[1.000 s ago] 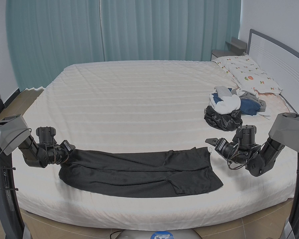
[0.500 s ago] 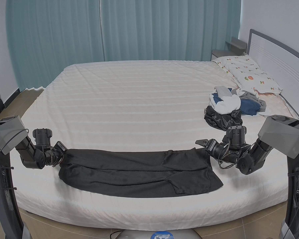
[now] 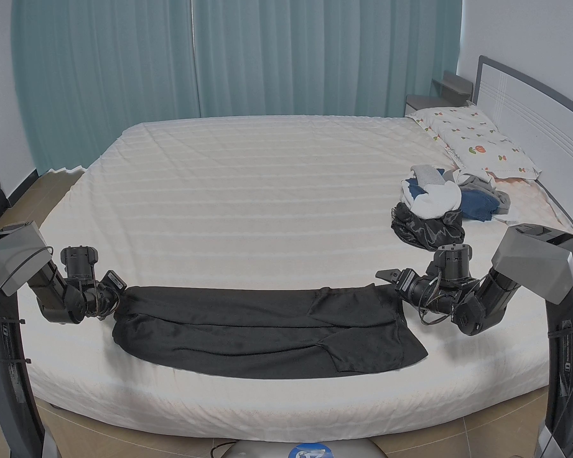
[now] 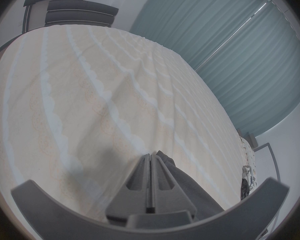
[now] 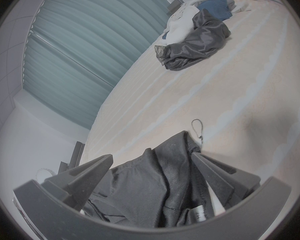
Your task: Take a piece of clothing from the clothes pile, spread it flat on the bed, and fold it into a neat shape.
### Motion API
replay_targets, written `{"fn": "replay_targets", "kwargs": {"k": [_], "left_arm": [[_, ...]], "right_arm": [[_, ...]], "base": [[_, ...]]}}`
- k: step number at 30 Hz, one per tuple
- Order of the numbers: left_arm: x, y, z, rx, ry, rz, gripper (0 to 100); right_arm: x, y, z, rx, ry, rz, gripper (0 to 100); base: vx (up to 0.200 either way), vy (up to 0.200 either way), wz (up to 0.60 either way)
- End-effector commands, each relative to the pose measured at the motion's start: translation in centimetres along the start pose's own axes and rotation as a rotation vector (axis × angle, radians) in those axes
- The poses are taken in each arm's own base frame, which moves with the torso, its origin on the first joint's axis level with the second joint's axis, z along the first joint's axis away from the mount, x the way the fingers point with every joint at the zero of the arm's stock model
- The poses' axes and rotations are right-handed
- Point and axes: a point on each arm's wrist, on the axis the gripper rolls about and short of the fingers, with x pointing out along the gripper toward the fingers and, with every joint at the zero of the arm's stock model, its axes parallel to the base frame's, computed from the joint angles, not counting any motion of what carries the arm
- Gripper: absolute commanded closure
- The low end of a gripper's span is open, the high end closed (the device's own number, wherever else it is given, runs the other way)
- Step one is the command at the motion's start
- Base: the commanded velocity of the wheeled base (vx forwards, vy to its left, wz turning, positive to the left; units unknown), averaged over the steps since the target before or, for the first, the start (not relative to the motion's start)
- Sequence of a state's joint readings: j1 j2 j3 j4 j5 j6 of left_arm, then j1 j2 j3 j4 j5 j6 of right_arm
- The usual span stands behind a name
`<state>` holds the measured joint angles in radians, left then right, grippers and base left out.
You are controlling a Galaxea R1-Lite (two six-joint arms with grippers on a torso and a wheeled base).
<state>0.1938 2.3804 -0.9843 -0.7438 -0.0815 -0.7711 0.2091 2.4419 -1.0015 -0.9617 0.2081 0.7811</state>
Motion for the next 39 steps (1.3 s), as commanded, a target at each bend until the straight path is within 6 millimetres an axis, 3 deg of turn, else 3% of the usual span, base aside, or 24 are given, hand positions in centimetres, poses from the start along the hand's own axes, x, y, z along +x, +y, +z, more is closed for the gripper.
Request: {"fn": "replay_targets", "kwargs": {"k": [1, 13, 14, 39], "left_arm": [[0.0, 0.0, 0.0, 0.0, 0.0, 0.0, 100], [-0.1, 0.0, -0.2, 0.0, 0.004, 0.002, 100], [-0.1, 0.1, -0.1, -0.001, 0.004, 0.004, 100], [-0.1, 0.1, -0.2, 0.0, 0.005, 0.001, 100]], "right_arm": [[0.1, -0.2, 0.0, 0.002, 0.001, -0.003, 0], [1.4, -1.1, -0.2, -0.004, -0.003, -0.013, 0], [1.6, -1.3, -0.3, -0.003, -0.001, -0.017, 100], [1.7, -2.7, 3.0, 0.072, -0.137, -0.001, 100]], "base": [[0.0, 0.0, 0.0], [0.0, 0.0, 0.0], [0.0, 0.0, 0.0], [0.0, 0.0, 0.0]]}}
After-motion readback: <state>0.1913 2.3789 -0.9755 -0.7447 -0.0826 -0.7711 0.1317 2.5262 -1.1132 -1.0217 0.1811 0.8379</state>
